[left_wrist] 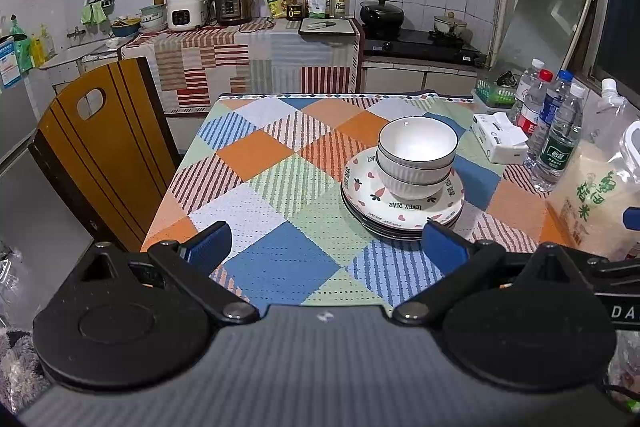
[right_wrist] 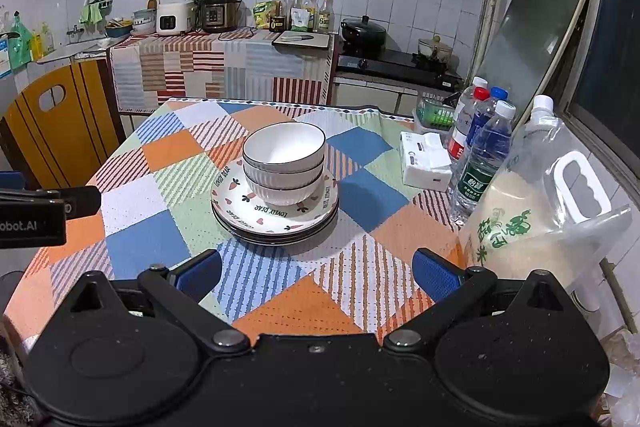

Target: Organize plates and bowls

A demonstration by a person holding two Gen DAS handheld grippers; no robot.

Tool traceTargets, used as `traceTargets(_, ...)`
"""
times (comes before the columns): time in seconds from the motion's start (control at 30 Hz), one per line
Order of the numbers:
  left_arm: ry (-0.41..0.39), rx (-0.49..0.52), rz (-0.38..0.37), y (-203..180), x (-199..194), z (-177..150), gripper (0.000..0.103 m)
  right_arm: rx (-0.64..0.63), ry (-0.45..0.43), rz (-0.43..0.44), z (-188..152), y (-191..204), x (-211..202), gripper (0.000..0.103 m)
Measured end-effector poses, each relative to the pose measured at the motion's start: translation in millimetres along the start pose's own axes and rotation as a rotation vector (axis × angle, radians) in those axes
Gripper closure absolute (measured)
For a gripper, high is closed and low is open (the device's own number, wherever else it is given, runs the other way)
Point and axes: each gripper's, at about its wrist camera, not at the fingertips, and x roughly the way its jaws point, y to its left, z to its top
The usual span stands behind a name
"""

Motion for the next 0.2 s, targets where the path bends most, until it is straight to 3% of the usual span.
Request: traceTargets(0.2, 0.004, 0.002, 0.003, 0.1, -0.9, 0.4, 0.000, 0.001, 0.001, 0.000, -0.7, 0.0, -0.1, 0.000)
